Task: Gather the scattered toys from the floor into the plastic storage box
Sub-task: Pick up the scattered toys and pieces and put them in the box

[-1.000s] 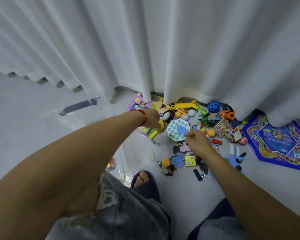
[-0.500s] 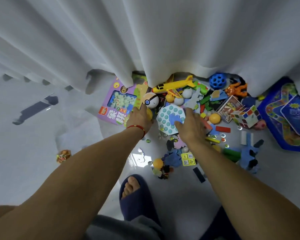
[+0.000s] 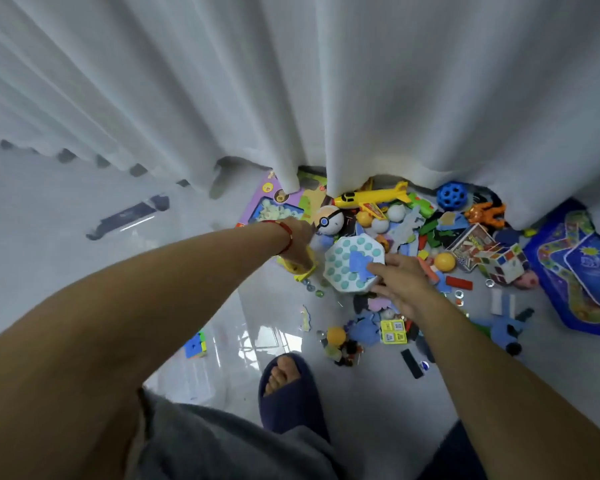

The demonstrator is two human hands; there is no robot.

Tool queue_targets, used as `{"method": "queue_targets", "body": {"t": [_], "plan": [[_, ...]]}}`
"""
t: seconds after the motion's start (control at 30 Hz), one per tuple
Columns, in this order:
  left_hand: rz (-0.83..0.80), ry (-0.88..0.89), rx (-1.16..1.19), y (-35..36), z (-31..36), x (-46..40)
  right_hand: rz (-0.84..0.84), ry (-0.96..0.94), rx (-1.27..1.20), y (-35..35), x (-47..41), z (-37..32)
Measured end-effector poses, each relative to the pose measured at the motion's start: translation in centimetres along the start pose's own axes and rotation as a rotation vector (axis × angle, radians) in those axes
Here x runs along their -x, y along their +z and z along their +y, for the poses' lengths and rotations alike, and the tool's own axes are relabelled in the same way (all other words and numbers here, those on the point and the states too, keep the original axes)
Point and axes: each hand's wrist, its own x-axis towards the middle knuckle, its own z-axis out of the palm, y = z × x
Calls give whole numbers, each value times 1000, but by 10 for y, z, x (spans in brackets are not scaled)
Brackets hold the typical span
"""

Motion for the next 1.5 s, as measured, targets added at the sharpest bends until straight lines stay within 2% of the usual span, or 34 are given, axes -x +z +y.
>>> {"method": "queue_targets", "body": {"t": [0.1,0.2,0.3,0.43,0.57,0.63,0.77,0.9,1.03,1.17,1.27,1.37,1.5], "plan": [[-68,-20,66,-13,-36,45,-66,38,-112,9,32,-4],[-17,-63,285,-16,-78,96,-136,33,-213,37,62,-12],[170,-161,672,7,-131,141,-291,-2,-259,91,91,-29],[466,-401,1171,64,-190,180,-465,-59,-240,185,117,-53],[605,-529,1611,106,-217,205,-534,-106,-96,251,137,-64],[647,-529,1708,116,-222,213,-526,-160,30,260,146,-63],[617,-399,1623,114,-205,216,-485,-219,266,246,155,-57],[599,-177,1563,90,-156,213,-401,-276,368,208,153,-56],[488,-21,1575,63,-100,198,-285,-301,453,145,156,-66],[418,86,1474,34,-56,184,-187,-340,775,49,158,-99],[336,218,1246,1,-29,187,-72,-323,1028,-35,160,-129],[274,296,905,-42,-1,187,96,-259,1118,-105,162,-146],[360,366,564,-76,58,167,190,-205,1162,-161,146,-120]]}}
